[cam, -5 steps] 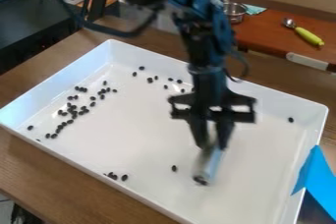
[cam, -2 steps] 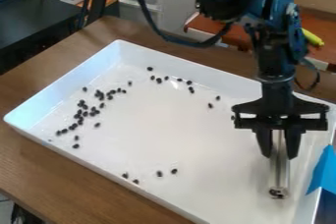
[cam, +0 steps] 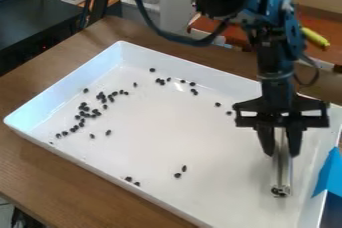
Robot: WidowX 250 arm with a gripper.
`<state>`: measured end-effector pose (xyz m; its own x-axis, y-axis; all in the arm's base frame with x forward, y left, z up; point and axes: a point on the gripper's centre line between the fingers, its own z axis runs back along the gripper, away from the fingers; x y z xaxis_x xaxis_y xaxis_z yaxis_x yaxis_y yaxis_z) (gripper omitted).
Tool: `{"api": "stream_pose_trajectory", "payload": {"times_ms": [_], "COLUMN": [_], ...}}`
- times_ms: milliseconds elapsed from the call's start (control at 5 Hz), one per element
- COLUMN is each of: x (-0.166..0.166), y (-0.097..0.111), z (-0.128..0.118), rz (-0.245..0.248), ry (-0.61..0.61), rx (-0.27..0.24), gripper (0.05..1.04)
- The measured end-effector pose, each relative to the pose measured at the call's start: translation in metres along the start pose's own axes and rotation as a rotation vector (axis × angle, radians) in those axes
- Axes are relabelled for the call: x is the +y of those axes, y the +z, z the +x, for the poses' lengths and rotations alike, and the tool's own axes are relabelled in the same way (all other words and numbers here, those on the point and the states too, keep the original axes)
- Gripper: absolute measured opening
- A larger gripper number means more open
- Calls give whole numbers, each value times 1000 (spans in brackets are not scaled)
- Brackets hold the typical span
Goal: Sweep into pile
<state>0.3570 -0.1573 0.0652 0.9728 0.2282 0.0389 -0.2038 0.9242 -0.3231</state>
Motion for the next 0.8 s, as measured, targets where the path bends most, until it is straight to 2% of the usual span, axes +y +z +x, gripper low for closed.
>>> {"api": "stream_pose_trajectory", "payload": {"times_ms": [200,400,800], "x": [7,-7,29], "y": [3,17,6], "z": [6,18,44], "rz": [-7,-66,-39], "ry": [-12,-49,7], "rx": [-2,-26,-6], "gripper": [338,338,338]}}
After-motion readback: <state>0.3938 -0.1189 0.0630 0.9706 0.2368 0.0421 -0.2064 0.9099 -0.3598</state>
